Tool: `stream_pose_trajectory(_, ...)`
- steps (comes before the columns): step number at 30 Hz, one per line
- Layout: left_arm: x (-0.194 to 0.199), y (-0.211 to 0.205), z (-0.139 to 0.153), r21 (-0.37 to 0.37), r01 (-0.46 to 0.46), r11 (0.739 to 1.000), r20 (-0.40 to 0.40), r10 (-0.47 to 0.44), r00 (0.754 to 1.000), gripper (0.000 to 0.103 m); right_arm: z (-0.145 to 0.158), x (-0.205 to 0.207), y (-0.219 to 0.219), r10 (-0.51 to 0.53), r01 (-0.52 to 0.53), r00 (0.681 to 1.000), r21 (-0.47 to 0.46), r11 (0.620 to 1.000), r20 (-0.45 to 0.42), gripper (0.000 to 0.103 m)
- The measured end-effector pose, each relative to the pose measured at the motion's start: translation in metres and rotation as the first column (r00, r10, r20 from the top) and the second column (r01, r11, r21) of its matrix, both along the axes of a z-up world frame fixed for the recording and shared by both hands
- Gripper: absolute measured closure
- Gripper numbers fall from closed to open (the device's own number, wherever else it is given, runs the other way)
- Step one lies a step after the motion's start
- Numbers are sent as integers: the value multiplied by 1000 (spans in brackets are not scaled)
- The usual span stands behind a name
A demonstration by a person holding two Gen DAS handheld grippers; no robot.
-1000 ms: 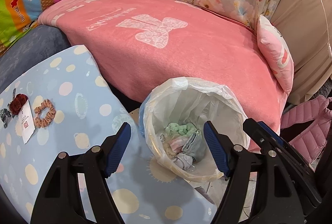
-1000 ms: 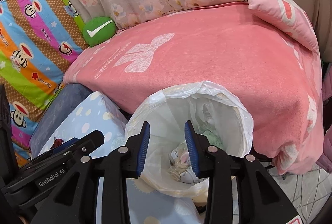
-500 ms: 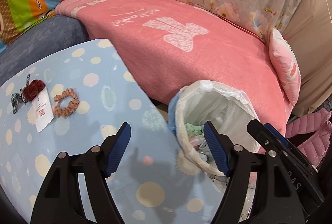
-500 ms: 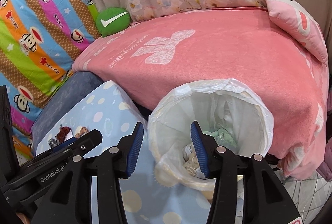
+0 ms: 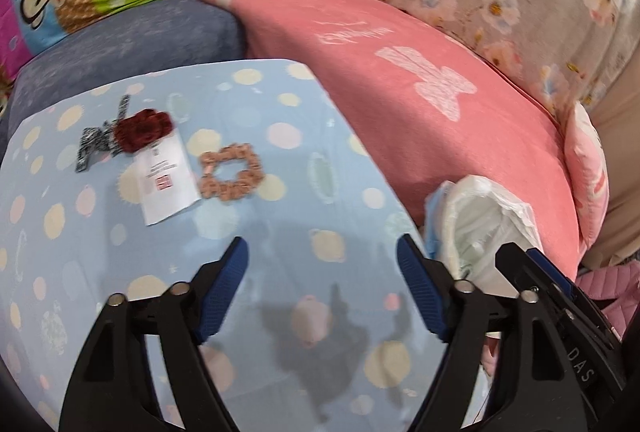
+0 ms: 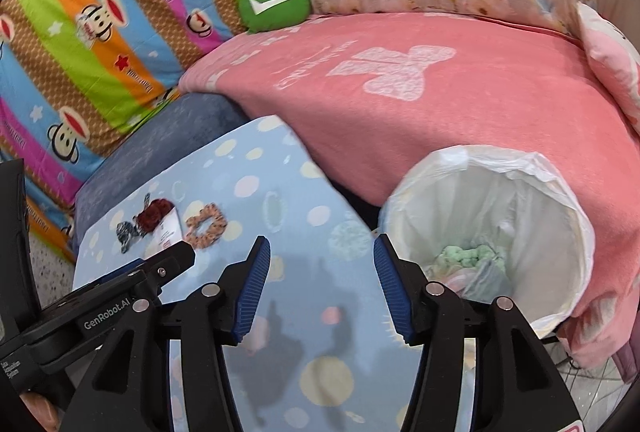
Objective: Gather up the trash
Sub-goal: 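Bring both open tools back to the hotel card and hair ties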
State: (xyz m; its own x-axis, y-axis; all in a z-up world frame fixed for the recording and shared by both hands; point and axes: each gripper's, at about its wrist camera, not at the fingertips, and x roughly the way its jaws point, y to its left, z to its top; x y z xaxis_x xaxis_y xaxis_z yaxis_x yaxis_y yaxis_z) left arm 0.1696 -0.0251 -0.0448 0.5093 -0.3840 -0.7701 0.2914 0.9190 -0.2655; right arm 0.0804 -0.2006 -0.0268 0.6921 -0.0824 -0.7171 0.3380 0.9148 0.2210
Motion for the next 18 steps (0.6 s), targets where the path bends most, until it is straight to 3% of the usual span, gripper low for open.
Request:
stream_pose_trajectory(11, 21, 77, -20, 4, -145, 989, -33, 145, 989, 22, -17, 37, 61, 113, -114, 992, -12, 993, -53, 50)
stream_pose_trajectory(18, 42, 119, -49, 15, -241, 970, -102, 241, 965, 22, -36, 62, 85, 157, -159, 983, -7, 987, -95, 50)
